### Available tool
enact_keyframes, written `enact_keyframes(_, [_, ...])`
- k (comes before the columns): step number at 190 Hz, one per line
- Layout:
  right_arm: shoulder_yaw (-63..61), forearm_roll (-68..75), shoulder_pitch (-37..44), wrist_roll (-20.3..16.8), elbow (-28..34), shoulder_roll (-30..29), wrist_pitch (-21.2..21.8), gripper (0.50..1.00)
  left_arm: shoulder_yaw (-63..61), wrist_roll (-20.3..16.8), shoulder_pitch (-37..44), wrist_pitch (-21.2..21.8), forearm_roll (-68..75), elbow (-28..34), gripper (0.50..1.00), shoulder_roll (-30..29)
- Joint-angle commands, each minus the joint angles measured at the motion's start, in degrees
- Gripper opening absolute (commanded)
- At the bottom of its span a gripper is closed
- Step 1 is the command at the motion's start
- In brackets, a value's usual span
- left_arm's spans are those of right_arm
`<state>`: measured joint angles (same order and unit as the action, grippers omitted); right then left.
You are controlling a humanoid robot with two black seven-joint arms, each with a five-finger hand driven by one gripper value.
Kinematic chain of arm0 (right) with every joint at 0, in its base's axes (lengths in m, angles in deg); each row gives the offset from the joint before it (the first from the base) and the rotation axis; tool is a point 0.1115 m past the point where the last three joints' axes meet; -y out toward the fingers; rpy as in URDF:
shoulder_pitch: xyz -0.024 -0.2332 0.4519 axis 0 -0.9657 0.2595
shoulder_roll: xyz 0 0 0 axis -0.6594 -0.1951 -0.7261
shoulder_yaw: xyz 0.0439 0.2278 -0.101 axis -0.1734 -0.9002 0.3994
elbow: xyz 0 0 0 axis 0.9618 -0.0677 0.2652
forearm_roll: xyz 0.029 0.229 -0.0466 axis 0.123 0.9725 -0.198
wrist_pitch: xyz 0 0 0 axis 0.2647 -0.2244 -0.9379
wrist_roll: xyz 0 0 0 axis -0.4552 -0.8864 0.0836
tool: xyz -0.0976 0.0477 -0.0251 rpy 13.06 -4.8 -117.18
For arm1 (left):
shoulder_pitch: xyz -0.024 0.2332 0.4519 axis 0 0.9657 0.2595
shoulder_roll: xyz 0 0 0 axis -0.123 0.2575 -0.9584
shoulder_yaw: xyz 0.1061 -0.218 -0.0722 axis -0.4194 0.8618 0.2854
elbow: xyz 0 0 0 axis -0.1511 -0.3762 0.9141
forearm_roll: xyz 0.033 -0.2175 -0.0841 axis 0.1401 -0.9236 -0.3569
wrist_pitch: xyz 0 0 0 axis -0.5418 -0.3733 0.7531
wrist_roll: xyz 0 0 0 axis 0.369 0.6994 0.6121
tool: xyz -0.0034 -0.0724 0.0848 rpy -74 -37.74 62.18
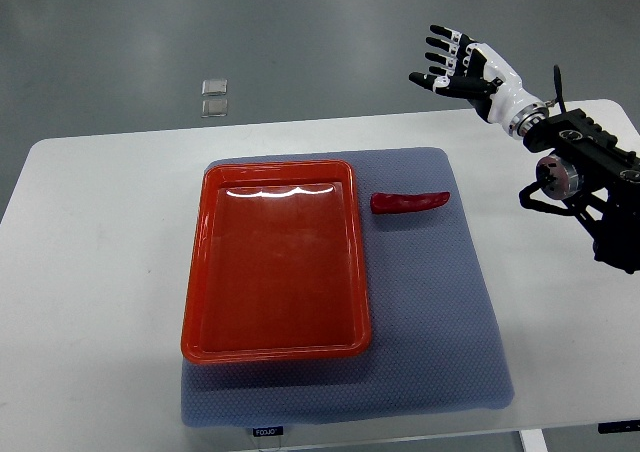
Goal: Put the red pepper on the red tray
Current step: 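Lower the right hand down onto the red pepper, then close the right hand's fingers around the red pepper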
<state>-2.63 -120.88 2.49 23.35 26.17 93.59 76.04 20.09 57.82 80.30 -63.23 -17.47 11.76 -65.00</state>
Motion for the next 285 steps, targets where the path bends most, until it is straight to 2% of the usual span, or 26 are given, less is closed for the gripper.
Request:
enact_keyframes(1, [4.17,-1.40,2.02,-0.13,1.02,2.50,0.24,0.897,0.00,0.00,0.00,-0.01,0.01,0.00,1.000,0.00])
enact_keyframes(45, [19.82,-4.03,8.52,-0.05,7.44,5.84,0.24,0.911,0.00,0.00,0.00,-0.01,0.01,0.00,1.000,0.00])
enact_keyframes(89, [34.40,-17.21,15.47,-0.13,13.59,7.07,0.24,0.913,0.00,0.00,0.00,-0.01,0.01,0.00,1.000,0.00])
enact_keyframes(150, [45.48,-25.22,17.05,-0.75,13.86,6.72,0.24,0.909,0.00,0.00,0.00,-0.01,0.01,0.00,1.000,0.00])
enact_keyframes(179, [46.89,-25.57,16.52,-4.26,13.16,6.89,-1.96,0.905,0.00,0.00,0.00,-0.01,0.01,0.00,1.000,0.00])
enact_keyframes(208, [50.93,-25.57,16.35,-5.23,12.89,6.72,-4.86,0.895,0.00,0.00,0.00,-0.01,0.01,0.00,1.000,0.00])
enact_keyframes(233, [51.28,-25.57,15.20,-5.32,12.71,6.10,-5.65,0.891,0.00,0.00,0.00,-0.01,0.01,0.00,1.000,0.00])
enact_keyframes(257, [51.28,-25.57,14.94,-5.67,11.84,5.93,-6.88,0.834,0.00,0.00,0.00,-0.01,0.01,0.00,1.000,0.00])
enact_keyframes(285, [51.37,-25.65,14.24,-6.29,10.34,5.58,-7.59,0.799,0.00,0.00,0.00,-0.01,0.01,0.00,1.000,0.00])
